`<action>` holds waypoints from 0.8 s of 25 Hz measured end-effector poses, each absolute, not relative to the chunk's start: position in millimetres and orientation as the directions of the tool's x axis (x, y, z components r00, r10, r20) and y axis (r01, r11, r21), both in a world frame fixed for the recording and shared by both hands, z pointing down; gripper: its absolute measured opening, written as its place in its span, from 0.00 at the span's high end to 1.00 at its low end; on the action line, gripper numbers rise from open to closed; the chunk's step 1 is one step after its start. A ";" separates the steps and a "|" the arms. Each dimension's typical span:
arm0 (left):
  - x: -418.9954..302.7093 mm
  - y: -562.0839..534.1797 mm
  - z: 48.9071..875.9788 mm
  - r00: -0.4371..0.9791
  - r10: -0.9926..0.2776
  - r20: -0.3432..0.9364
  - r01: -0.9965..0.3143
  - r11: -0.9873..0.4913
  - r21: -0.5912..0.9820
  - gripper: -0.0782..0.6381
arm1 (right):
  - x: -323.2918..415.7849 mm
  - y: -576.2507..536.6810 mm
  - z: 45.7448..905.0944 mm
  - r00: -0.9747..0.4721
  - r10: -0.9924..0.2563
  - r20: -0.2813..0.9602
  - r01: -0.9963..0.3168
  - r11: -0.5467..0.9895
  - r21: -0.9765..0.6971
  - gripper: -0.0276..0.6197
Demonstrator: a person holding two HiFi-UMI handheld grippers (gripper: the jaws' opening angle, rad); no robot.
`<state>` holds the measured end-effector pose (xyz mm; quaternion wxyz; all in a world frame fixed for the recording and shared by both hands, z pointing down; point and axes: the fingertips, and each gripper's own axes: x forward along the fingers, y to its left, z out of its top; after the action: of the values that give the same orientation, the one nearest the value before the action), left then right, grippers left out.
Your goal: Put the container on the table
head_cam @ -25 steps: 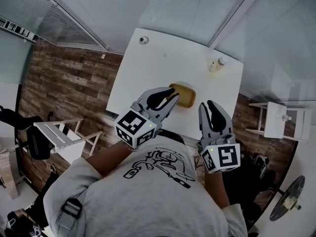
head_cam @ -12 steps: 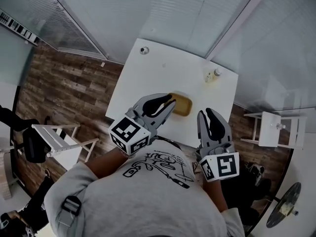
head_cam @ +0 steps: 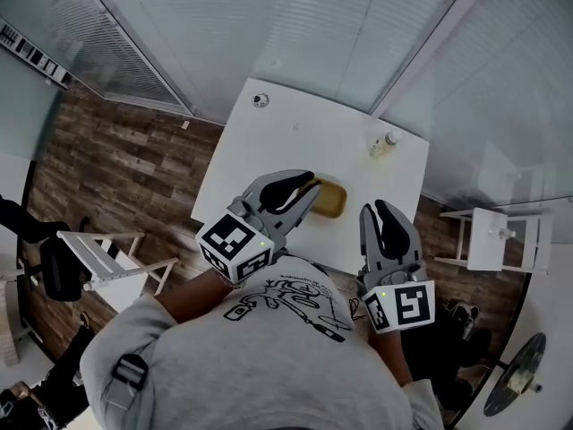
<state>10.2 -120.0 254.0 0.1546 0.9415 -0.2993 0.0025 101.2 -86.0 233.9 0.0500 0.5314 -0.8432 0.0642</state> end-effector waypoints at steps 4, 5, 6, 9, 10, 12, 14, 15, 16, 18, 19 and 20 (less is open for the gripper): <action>13.6 -123.6 252.0 0.827 -0.555 0.096 -0.556 -0.779 0.290 0.81 | 105.5 -90.5 232.5 -0.419 -0.895 0.153 -0.908 0.416 -0.052 0.86; 14.3 -125.2 252.1 0.828 -0.553 0.095 -0.555 -0.779 0.292 0.81 | 106.2 -92.1 232.4 -0.418 -0.895 0.154 -0.908 0.416 -0.049 0.86; 15.1 -126.8 252.2 0.828 -0.553 0.093 -0.553 -0.779 0.294 0.81 | 107.0 -93.6 232.6 -0.418 -0.895 0.155 -0.908 0.416 -0.045 0.86; 16.8 -128.8 252.3 0.829 -0.552 0.092 -0.553 -0.780 0.294 0.81 | 107.9 -95.7 232.0 -0.419 -0.895 0.152 -0.907 0.419 -0.037 0.86; 16.6 -128.9 252.0 0.828 -0.553 0.092 -0.553 -0.780 0.293 0.81 | 107.6 -96.0 231.5 -0.420 -0.895 0.150 -0.907 0.420 -0.036 0.86; 15.4 -128.9 251.3 0.828 -0.553 0.092 -0.554 -0.780 0.291 0.81 | 106.3 -96.7 230.8 -0.422 -0.895 0.148 -0.906 0.421 -0.038 0.86; 14.0 -129.2 251.5 0.828 -0.552 0.093 -0.553 -0.780 0.294 0.81 | 104.9 -97.4 231.4 -0.423 -0.893 0.152 -0.906 0.422 -0.044 0.86; 13.1 -129.6 252.1 0.829 -0.552 0.093 -0.552 -0.778 0.299 0.81 | 104.0 -97.9 232.5 -0.424 -0.892 0.155 -0.905 0.422 -0.049 0.86; 11.8 -130.2 252.9 0.829 -0.551 0.094 -0.551 -0.776 0.306 0.81 | 103.0 -98.4 233.9 -0.424 -0.892 0.158 -0.905 0.421 -0.053 0.86; 9.5 -130.5 254.9 0.828 -0.552 0.096 -0.551 -0.773 0.315 0.81 | 101.4 -98.7 235.9 -0.422 -0.892 0.160 -0.906 0.418 -0.058 0.86; 8.9 -130.3 255.5 0.828 -0.552 0.096 -0.552 -0.772 0.316 0.81 | 101.0 -98.5 236.2 -0.420 -0.893 0.159 -0.907 0.416 -0.059 0.87; 8.5 -129.9 255.7 0.828 -0.552 0.096 -0.551 -0.772 0.315 0.81 | 100.6 -98.4 236.1 -0.419 -0.894 0.157 -0.908 0.415 -0.060 0.86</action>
<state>8.5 -129.9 255.7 0.1670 0.9414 -0.2931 -0.0010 100.6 -98.4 236.1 0.0504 0.5364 -0.8397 0.0678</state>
